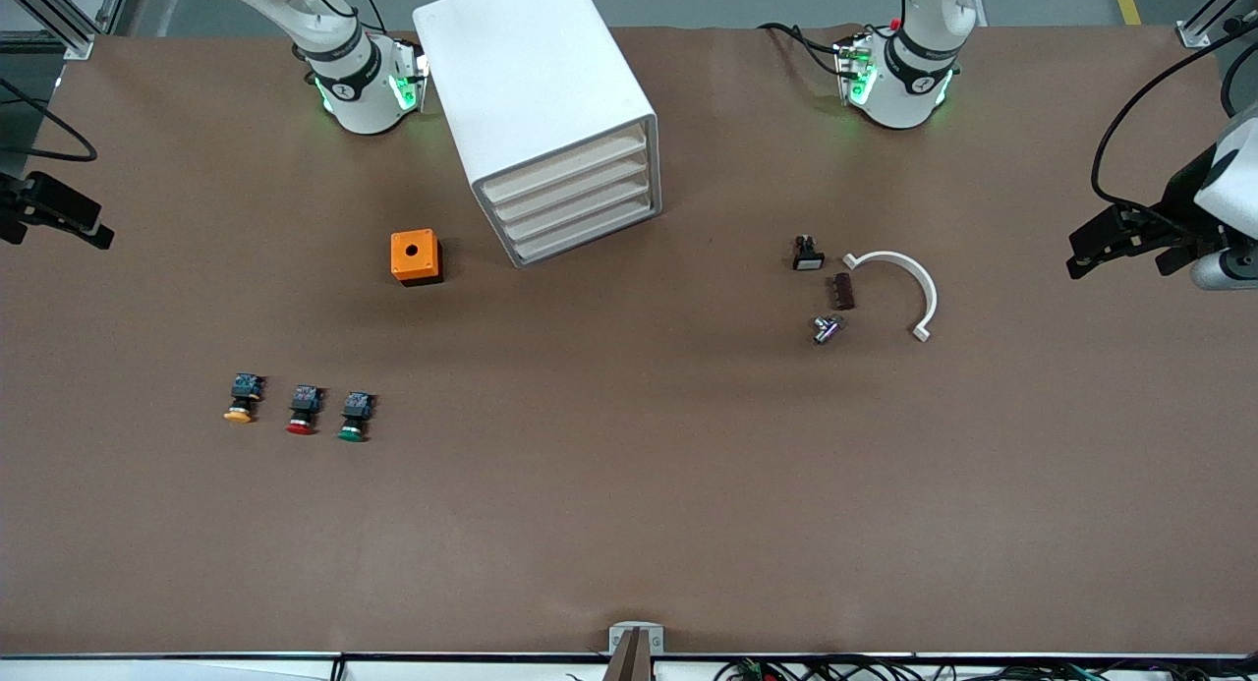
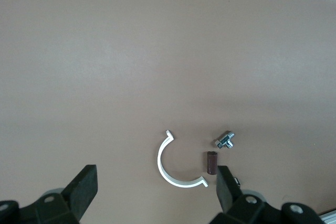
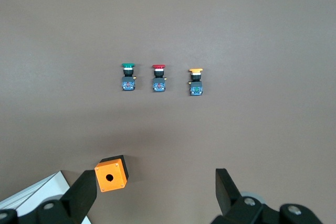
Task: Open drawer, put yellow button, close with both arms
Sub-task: 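Move the left gripper toward the white cabinet's top drawer handle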
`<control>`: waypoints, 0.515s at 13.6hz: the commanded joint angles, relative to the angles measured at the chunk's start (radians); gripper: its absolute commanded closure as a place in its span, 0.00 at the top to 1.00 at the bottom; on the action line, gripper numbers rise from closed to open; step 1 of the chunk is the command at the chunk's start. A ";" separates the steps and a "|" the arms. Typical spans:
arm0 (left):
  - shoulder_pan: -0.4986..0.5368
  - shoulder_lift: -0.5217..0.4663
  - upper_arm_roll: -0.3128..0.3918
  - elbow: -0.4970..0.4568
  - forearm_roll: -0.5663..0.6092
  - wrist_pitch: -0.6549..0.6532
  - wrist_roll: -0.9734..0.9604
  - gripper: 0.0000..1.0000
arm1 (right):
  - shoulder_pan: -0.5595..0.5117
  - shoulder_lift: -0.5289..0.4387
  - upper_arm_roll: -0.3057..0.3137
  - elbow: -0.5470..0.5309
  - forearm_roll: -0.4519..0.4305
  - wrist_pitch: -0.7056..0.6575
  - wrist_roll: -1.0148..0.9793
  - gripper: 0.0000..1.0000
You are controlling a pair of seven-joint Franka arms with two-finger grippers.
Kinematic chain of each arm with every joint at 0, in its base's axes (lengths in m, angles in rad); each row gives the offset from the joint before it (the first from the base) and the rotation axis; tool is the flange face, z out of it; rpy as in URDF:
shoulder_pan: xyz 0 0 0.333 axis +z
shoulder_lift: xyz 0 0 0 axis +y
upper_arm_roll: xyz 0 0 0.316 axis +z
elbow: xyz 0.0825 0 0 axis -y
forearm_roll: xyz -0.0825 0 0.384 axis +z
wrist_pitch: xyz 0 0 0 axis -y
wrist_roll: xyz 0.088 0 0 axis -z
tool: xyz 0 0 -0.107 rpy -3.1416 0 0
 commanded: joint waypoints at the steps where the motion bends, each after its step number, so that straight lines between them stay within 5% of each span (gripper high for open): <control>1: 0.009 0.006 -0.007 0.012 -0.003 -0.002 0.000 1.00 | -0.005 0.010 0.003 0.028 -0.008 -0.015 -0.007 1.00; 7: 0.005 0.009 -0.010 0.004 -0.016 -0.049 -0.005 1.00 | -0.005 0.012 0.003 0.028 -0.008 -0.014 -0.004 1.00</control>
